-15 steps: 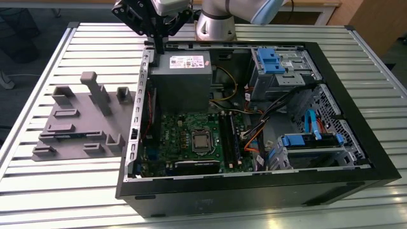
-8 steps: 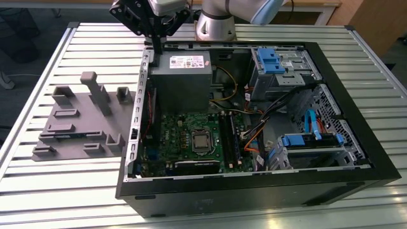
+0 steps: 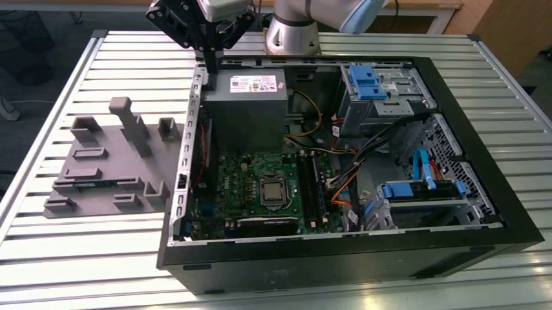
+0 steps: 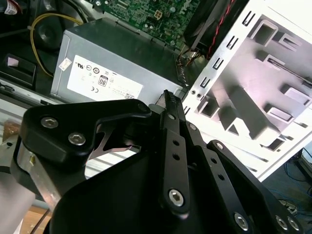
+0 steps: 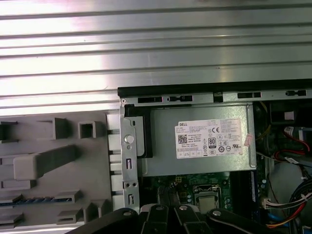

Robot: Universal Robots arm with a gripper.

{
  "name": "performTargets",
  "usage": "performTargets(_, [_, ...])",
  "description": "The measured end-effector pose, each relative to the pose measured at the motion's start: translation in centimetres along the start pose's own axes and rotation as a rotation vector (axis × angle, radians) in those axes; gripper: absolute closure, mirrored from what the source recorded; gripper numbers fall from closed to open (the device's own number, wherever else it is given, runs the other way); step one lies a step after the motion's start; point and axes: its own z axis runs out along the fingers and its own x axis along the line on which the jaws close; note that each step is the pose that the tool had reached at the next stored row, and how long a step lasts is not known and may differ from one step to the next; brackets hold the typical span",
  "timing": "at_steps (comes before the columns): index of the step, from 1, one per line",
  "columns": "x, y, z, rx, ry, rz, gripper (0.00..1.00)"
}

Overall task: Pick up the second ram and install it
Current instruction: 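Reach for the second ram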

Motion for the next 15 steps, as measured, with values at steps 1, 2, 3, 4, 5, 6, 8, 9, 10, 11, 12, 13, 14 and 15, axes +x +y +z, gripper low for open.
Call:
performTargets(1, [0.04, 0.00, 0.00, 0.0000, 0.0000, 0.000, 0.89])
performTargets(2, [0.08, -0.01, 0.00, 0.0000, 0.0000, 0.000, 0.89])
performTargets(3, [0.12, -0.01, 0.00, 0.0000, 0.0000, 0.000, 0.89])
performTargets(4, [0.16, -0.01, 0.00, 0.0000, 0.0000, 0.000, 0.89])
performTargets(5, [0.21, -0.02, 0.01, 0.0000, 0.0000, 0.000, 0.89])
performTargets(6, [0.26, -0.02, 0.01, 0.0000, 0.0000, 0.000, 0.89])
performTargets(8, [0.36, -0.03, 0.01, 0.0000, 0.0001, 0.000, 0.89])
performTargets(9, [0.41, -0.03, 0.01, 0.0000, 0.0000, 0.000, 0.89])
performTargets(10, [0.46, -0.04, 0.01, 0.0000, 0.0000, 0.000, 0.89])
performTargets(11, [0.51, -0.04, 0.01, 0.0000, 0.0000, 0.000, 0.89])
performTargets(12, [0.55, -0.04, 0.02, -0.0001, 0.0000, 0.000, 0.89])
performTargets(13, [0.61, -0.05, 0.02, 0.0000, 0.0000, 0.000, 0.89])
performTargets(14, [0.66, -0.05, 0.02, 0.0000, 0.0001, 0.000, 0.89])
performTargets(15, [0.72, -0.06, 0.03, 0.0000, 0.0000, 0.000, 0.89])
